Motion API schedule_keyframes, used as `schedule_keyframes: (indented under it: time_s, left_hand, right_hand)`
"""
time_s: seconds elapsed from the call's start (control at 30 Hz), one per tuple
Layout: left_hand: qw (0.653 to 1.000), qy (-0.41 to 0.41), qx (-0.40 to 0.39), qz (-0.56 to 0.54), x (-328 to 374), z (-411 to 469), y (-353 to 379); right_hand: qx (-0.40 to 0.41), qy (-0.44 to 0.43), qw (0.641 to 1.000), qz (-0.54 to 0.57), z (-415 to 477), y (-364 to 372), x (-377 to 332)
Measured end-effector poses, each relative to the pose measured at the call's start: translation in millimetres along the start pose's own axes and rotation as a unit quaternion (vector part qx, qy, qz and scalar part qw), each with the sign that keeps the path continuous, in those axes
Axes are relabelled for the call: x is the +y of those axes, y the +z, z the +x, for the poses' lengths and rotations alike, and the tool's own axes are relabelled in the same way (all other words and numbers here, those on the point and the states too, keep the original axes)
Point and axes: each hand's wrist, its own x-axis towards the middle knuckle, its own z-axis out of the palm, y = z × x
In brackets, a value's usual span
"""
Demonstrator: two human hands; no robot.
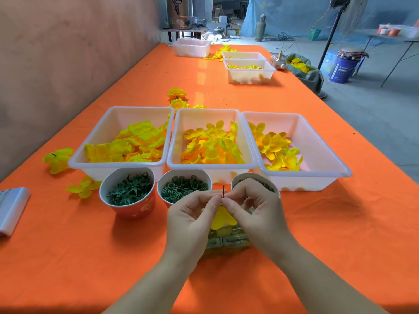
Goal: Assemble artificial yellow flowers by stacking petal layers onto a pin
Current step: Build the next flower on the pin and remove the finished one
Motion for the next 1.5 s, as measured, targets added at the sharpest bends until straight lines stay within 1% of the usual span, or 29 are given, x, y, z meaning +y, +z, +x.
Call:
schedule_keyframes:
  time_s: [0.1, 0.23, 0.3, 0.37, 0.47, 0.57, 0.6, 0.7, 0.8, 0.9, 1.0, 1.1, 1.2, 1.27, 1.37, 1.5]
  left_hand:
    - [0.998, 0.041, 0.028, 0.044, -8, -3, 6]
    - [0.985, 0.103, 0.017, 0.136, -15, -5, 3]
    - [0.980, 0.115, 0.015, 0.162, -17, -5, 2]
    - [0.982, 0.109, 0.019, 0.153, -16, -6, 2]
    - [0.989, 0.072, 0.017, 0.129, -13, -4, 2]
    - [0.999, -0.010, -0.009, 0.032, -9, 1, 0]
    - [1.000, -0.026, -0.010, 0.010, -7, 2, -1]
    - [0.999, -0.046, -0.022, -0.011, -3, 4, -3]
    - [0.992, -0.096, -0.072, -0.039, 2, 11, -12]
    - [0.981, -0.144, -0.123, -0.028, 4, 17, -21]
    - [0.975, -0.169, -0.135, -0.051, 3, 17, -24]
    - [0.983, -0.145, -0.102, -0.048, 3, 14, -22]
    - [0.994, -0.090, -0.062, -0.001, 3, 9, -13]
    - [0.997, -0.063, -0.046, 0.004, 2, 6, -9]
    - [0.998, -0.049, -0.036, 0.005, 1, 5, -8]
    - [0.999, -0.037, -0.035, 0.001, 0, 5, -6]
  right_hand:
    - [0.030, 0.003, 0.999, 0.022, -8, 9, 6]
    - [0.049, -0.011, 0.998, 0.030, -13, 13, 11]
    - [0.047, 0.000, 0.998, 0.036, -17, 15, 13]
    - [0.047, 0.010, 0.998, 0.046, -19, 14, 14]
    - [0.031, 0.024, 0.998, 0.047, -16, 8, 13]
    - [0.002, 0.023, 0.999, 0.025, -9, -1, 10]
    - [-0.013, 0.021, 1.000, 0.015, -5, -4, 9]
    - [-0.072, 0.033, 0.997, 0.014, 8, -11, 6]
    - [-0.145, 0.076, 0.986, 0.043, 24, -20, -1]
    - [-0.217, 0.079, 0.973, 0.025, 36, -25, -6]
    - [-0.251, 0.076, 0.965, 0.013, 39, -27, -7]
    - [-0.241, 0.056, 0.969, -0.006, 38, -24, -2]
    - [-0.204, 0.026, 0.978, -0.025, 31, -21, 5]
    - [-0.181, 0.018, 0.983, -0.014, 23, -18, 10]
    - [-0.158, 0.035, 0.986, 0.029, 16, -12, 16]
    - [-0.150, 0.029, 0.988, 0.026, 14, -11, 18]
